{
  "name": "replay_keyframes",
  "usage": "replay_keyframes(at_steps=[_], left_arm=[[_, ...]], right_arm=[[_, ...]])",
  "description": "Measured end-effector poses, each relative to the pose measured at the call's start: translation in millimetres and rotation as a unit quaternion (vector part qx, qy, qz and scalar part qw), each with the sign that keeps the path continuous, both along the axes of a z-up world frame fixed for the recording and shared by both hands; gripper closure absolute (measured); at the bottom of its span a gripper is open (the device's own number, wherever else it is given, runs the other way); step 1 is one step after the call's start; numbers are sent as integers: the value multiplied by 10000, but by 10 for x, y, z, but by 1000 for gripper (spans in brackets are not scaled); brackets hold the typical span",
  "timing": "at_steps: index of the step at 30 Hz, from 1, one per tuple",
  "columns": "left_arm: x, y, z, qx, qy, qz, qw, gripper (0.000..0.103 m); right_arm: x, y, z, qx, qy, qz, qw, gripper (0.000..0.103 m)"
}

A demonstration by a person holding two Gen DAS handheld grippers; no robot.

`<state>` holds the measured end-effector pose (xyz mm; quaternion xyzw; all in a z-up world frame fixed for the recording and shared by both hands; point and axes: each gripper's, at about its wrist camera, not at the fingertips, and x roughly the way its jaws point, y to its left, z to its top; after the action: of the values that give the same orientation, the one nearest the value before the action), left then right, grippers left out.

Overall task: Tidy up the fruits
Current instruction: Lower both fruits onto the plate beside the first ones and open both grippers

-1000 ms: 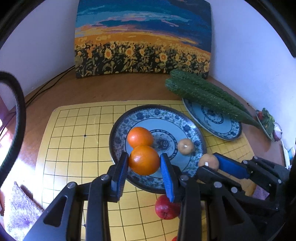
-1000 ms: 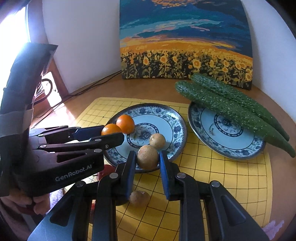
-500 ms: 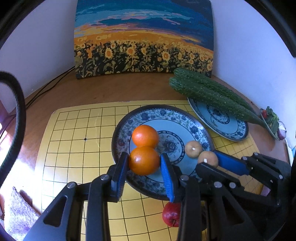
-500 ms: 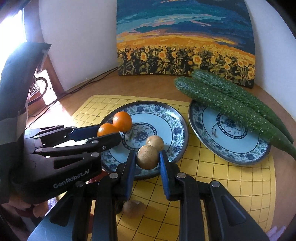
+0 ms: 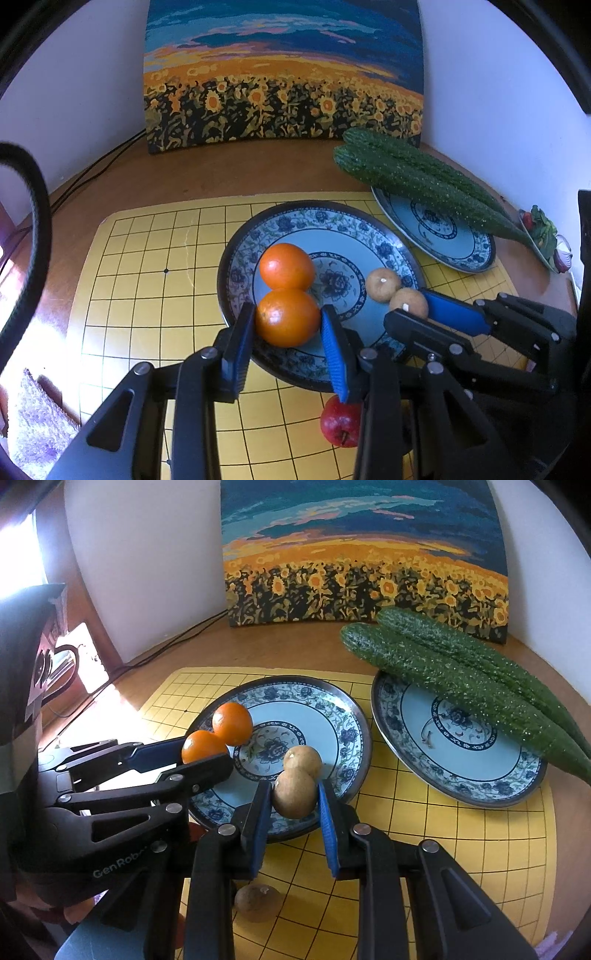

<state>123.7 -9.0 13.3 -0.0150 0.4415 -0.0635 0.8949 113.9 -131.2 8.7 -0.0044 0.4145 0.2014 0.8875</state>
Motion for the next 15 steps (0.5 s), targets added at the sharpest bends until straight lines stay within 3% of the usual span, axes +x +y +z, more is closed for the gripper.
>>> replay_keyframes(at_steps=[3,8,15], left_arm=[[-1,-3,9,1,36,35,10000,66],[-61,10,71,-10,24,109,9999,64],[-204,1,146,-77,22,79,9999,60]], right_arm=[[0,-3,13,3,-11,-42,10000,75],[-22,-48,72,37,-24,-136,9999,63],[-120,-124,110,172,21,-144,9997,59]])
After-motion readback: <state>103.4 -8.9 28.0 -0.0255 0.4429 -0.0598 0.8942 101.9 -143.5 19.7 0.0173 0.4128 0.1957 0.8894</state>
